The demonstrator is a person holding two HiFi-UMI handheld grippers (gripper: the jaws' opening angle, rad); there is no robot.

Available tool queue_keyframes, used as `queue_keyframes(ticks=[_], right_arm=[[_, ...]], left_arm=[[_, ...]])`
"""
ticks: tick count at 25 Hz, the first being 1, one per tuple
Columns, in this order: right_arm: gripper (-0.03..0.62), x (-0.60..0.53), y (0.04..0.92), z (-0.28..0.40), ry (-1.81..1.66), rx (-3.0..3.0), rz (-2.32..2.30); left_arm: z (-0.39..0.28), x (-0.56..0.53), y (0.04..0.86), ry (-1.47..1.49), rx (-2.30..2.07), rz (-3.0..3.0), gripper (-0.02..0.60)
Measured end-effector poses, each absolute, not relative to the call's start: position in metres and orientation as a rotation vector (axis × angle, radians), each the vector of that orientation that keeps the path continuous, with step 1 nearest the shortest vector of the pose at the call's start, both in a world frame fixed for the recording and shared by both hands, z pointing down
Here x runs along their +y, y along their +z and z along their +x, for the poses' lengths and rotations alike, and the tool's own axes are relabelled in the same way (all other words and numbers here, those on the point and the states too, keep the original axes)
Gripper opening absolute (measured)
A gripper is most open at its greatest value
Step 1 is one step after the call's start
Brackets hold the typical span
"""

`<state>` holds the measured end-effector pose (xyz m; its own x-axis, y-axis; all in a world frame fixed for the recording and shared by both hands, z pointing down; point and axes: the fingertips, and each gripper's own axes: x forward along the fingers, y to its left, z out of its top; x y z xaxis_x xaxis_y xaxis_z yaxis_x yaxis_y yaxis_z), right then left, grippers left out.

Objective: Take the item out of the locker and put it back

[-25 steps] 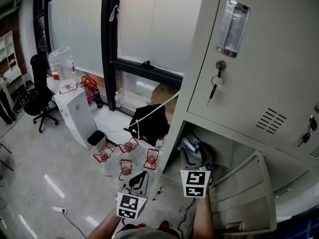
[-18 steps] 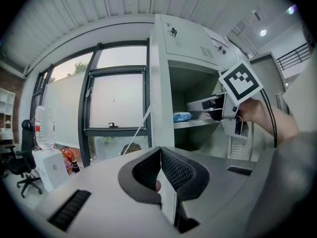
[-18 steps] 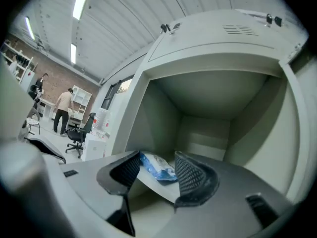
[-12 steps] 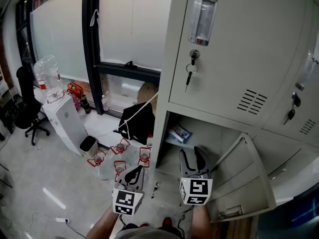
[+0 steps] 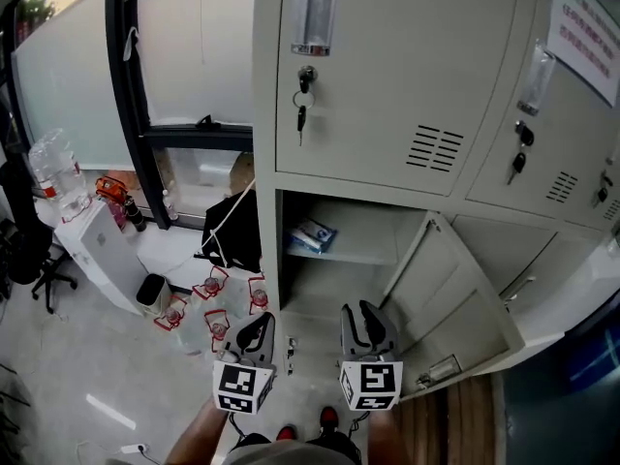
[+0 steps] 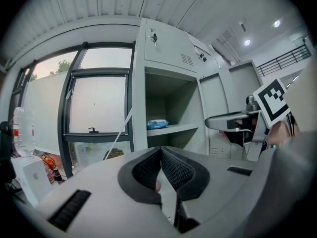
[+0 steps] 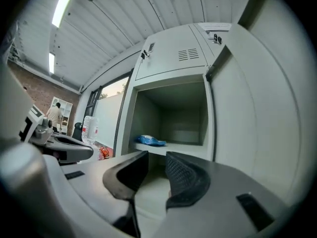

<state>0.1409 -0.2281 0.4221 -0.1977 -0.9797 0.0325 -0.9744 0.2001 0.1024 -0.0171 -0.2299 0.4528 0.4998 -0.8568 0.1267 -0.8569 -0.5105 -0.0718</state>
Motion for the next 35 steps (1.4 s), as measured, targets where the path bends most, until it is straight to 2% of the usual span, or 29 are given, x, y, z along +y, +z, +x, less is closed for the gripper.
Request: queue_keyframes(ticks=[12,35], right_arm=[[0.043,-0.161,0.481,0.137,0.029,-2.277,1.953],[0.018,-0.144,0.492,0.131,0.07,-2.297,1.945]], left_arm=[[0.007,-0.196,0.473,0.283,-1.408,2.777,0.023],[0.005,-0.182,0.485,0.308,-1.394,2.754,0.023]])
